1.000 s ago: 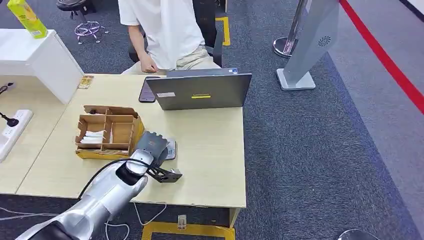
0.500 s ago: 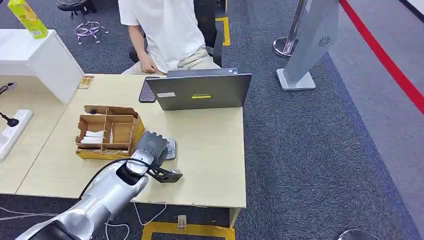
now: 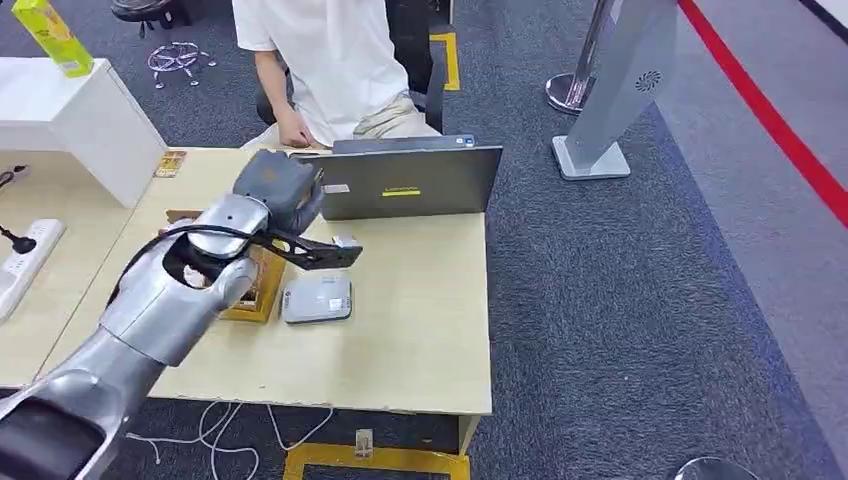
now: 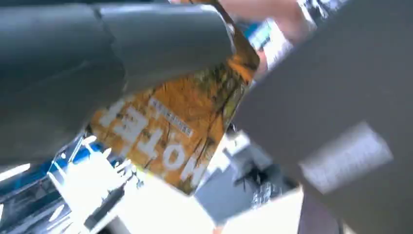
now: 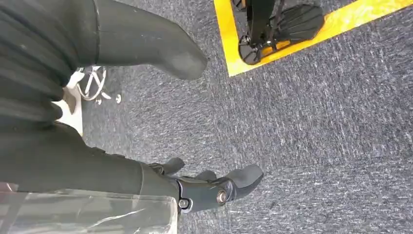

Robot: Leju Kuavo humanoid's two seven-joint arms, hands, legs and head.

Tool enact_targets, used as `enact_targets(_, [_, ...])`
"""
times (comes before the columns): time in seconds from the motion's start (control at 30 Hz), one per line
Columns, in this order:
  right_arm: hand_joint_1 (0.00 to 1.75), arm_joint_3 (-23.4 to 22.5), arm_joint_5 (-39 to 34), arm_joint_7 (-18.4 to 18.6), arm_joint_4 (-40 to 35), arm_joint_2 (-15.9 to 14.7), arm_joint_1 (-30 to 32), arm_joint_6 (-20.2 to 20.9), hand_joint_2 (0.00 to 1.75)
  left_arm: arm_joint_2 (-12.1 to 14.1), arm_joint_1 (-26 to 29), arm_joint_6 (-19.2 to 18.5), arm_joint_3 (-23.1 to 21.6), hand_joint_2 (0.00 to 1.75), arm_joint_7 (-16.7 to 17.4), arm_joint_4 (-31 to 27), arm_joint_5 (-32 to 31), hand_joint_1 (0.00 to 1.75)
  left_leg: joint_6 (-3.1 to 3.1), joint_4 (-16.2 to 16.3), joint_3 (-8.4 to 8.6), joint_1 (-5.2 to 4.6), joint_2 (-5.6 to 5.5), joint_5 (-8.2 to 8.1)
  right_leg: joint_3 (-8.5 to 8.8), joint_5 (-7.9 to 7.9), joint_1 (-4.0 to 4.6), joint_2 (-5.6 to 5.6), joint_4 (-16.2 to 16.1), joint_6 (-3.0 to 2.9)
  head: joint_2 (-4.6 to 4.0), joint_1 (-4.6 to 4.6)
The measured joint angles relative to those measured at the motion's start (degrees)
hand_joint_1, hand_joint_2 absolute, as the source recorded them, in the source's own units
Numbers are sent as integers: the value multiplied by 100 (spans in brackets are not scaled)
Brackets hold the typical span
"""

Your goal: Pass the card to the sensor for recognition and then transmit it.

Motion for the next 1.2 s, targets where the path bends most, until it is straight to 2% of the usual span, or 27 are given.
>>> enact_targets(0.17, [0, -2, 0, 2, 0, 0, -18, -2, 175, 100, -17, 184, 2, 0, 44, -385, -46, 175, 0, 0, 0, 0, -6, 0, 1, -1, 0, -3, 0, 1, 0, 2])
enact_targets(0.5, [0, -2, 7, 2, 0, 0, -16, -15, 175, 179, -52, 188, 2, 0, 46, -574, -42, 175, 1, 1, 0, 0, -6, 3, 0, 1, 0, -3, 1, 1, 0, 2])
enact_targets(0.6, [0, -2, 98, 2, 0, 0, -19, -5, 175, 160, -149, 190, 4, 0, 283, -528, -50, 175, 1, 2, 0, 0, -6, 3, -3, 1, 0, -3, 0, 1, 2, 2])
enact_targets(0.7, [0, 13, 256, 2, 0, 0, -41, 35, 175, -31, -507, 510, 35, 0, 689, 103, -285, 175, 2, 3, -1, 0, -9, 4, 0, 2, 0, -6, 0, 2, 2, 2])
enact_targets(0.8, [0, 48, 352, 55, 0, 0, -90, 35, 175, -240, -909, 1086, 155, 0, 763, 1088, -424, 175, 4, 3, 1, 0, -1, 7, 0, 9, 0, -1, 1, -3, 2, 2])
enact_targets(1.03, [0, 125, 455, 168, 2, 0, -199, 44, 175, -455, -1303, 1294, 441, 0, 842, 2422, -409, 175, 3, 3, 1, 0, 3, 7, -3, 14, 0, 6, 2, -3, 2, 4])
enact_targets(1.2, [0, 179, 492, 192, 2, 0, -237, 44, 175, -512, -1381, 1312, 538, 0, 840, 2847, -411, 175, 3, 2, 0, 1, -1, 7, -3, 13, 0, 1, 2, -4, 0, 4])
